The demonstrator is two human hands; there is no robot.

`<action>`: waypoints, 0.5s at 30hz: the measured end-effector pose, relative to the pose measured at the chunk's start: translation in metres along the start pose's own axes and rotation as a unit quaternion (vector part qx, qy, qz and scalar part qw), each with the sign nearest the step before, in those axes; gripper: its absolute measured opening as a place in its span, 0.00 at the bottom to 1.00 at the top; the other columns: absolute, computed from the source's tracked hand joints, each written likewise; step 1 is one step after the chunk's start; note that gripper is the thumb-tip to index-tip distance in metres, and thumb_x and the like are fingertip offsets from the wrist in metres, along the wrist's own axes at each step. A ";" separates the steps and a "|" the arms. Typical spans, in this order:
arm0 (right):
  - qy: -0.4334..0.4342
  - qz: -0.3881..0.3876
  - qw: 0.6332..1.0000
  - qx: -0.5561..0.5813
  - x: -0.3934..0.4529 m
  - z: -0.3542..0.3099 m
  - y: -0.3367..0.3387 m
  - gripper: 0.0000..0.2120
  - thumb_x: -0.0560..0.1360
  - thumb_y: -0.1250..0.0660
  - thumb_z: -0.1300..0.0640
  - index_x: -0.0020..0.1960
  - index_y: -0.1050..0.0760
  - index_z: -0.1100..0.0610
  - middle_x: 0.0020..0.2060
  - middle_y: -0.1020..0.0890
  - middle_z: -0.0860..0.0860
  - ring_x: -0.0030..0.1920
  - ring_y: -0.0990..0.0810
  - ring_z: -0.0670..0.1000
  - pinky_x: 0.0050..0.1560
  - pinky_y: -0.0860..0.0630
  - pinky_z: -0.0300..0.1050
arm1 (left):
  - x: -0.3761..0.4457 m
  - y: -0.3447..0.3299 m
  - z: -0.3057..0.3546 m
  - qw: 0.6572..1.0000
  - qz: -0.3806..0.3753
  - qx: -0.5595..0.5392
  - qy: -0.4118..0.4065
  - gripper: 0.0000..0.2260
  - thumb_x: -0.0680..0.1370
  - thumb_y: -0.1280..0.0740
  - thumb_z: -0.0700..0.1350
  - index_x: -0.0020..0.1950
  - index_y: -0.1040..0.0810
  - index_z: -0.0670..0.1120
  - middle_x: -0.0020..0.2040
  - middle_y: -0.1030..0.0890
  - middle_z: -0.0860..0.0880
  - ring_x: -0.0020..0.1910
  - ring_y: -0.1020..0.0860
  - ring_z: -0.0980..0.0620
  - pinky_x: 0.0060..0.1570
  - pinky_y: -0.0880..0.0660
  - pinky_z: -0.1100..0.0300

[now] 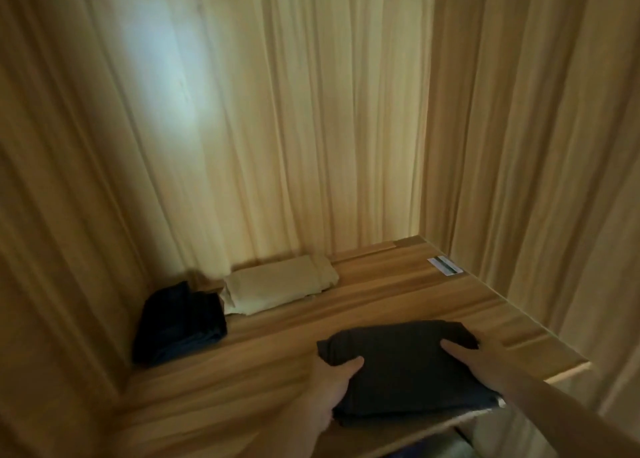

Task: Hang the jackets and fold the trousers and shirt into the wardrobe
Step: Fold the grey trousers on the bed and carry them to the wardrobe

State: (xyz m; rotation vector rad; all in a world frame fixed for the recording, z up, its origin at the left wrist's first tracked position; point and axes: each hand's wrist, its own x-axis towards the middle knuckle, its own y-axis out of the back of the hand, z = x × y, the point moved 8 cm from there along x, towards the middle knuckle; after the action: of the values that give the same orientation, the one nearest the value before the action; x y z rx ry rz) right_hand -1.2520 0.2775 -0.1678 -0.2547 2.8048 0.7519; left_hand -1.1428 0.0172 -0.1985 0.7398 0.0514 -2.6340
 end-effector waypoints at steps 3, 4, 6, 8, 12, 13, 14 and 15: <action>0.009 0.061 0.995 -0.074 0.031 -0.009 0.008 0.26 0.74 0.30 0.45 0.65 0.30 0.58 0.60 0.23 0.56 0.55 0.25 0.55 0.62 0.32 0.51 | 0.030 -0.005 0.035 0.933 0.111 0.310 -0.145 0.43 0.73 0.30 0.60 0.79 0.50 0.49 0.79 0.45 0.48 0.76 0.42 0.45 0.75 0.41 0.47; 0.016 0.088 0.988 -0.125 0.037 -0.011 0.009 0.26 0.74 0.32 0.43 0.66 0.32 0.56 0.62 0.25 0.55 0.56 0.26 0.54 0.62 0.31 0.52 | 0.034 -0.017 0.046 0.870 0.128 0.425 -0.214 0.42 0.74 0.35 0.65 0.79 0.53 0.53 0.80 0.51 0.50 0.78 0.48 0.45 0.75 0.47 0.45; 0.061 0.153 0.938 -0.305 0.037 -0.019 0.002 0.29 0.75 0.39 0.37 0.71 0.39 0.49 0.68 0.31 0.52 0.64 0.29 0.54 0.66 0.32 0.54 | 0.035 -0.054 0.053 0.757 0.086 0.548 -0.344 0.37 0.74 0.48 0.72 0.78 0.55 0.59 0.80 0.56 0.53 0.79 0.57 0.46 0.73 0.63 0.43; 0.118 0.158 0.886 -0.420 0.032 -0.020 -0.024 0.28 0.76 0.51 0.32 0.73 0.43 0.40 0.74 0.38 0.46 0.72 0.39 0.51 0.70 0.40 0.54 | 0.038 -0.085 0.043 0.687 0.006 0.599 -0.412 0.39 0.71 0.57 0.76 0.78 0.52 0.59 0.81 0.55 0.53 0.78 0.60 0.48 0.66 0.77 0.45; 0.151 0.117 0.863 -0.468 0.037 -0.012 -0.058 0.30 0.76 0.61 0.34 0.75 0.41 0.37 0.76 0.39 0.44 0.76 0.41 0.50 0.74 0.46 0.55 | 0.064 -0.102 0.038 0.658 -0.019 0.616 -0.433 0.43 0.69 0.57 0.79 0.79 0.50 0.57 0.81 0.55 0.52 0.78 0.61 0.47 0.67 0.76 0.45; 0.165 0.131 0.861 -0.462 0.045 -0.015 -0.055 0.31 0.75 0.61 0.35 0.74 0.37 0.39 0.75 0.35 0.46 0.75 0.37 0.52 0.73 0.42 0.57 | 0.072 -0.104 0.042 0.660 -0.014 0.617 -0.429 0.44 0.68 0.57 0.79 0.79 0.51 0.57 0.81 0.55 0.52 0.78 0.62 0.47 0.68 0.76 0.45; 0.172 0.134 0.858 -0.465 0.055 -0.018 -0.052 0.33 0.74 0.62 0.35 0.74 0.36 0.41 0.74 0.33 0.48 0.74 0.36 0.53 0.72 0.40 0.58 | 0.080 -0.107 0.047 0.659 -0.014 0.622 -0.422 0.45 0.68 0.56 0.79 0.79 0.51 0.56 0.81 0.56 0.52 0.78 0.62 0.47 0.68 0.75 0.45; 0.175 0.129 0.853 -0.475 0.066 -0.018 -0.050 0.35 0.74 0.65 0.35 0.75 0.39 0.41 0.76 0.36 0.48 0.76 0.40 0.53 0.73 0.43 0.57 | 0.090 -0.111 0.052 0.658 -0.018 0.628 -0.416 0.45 0.68 0.56 0.79 0.79 0.52 0.56 0.81 0.56 0.52 0.78 0.63 0.47 0.68 0.76 0.44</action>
State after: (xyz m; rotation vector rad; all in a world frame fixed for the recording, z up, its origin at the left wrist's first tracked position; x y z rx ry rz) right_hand -1.3074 0.2182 -0.1936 -0.1710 2.5133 2.3309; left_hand -1.2818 0.0789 -0.2072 -0.2979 -2.1288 -2.4091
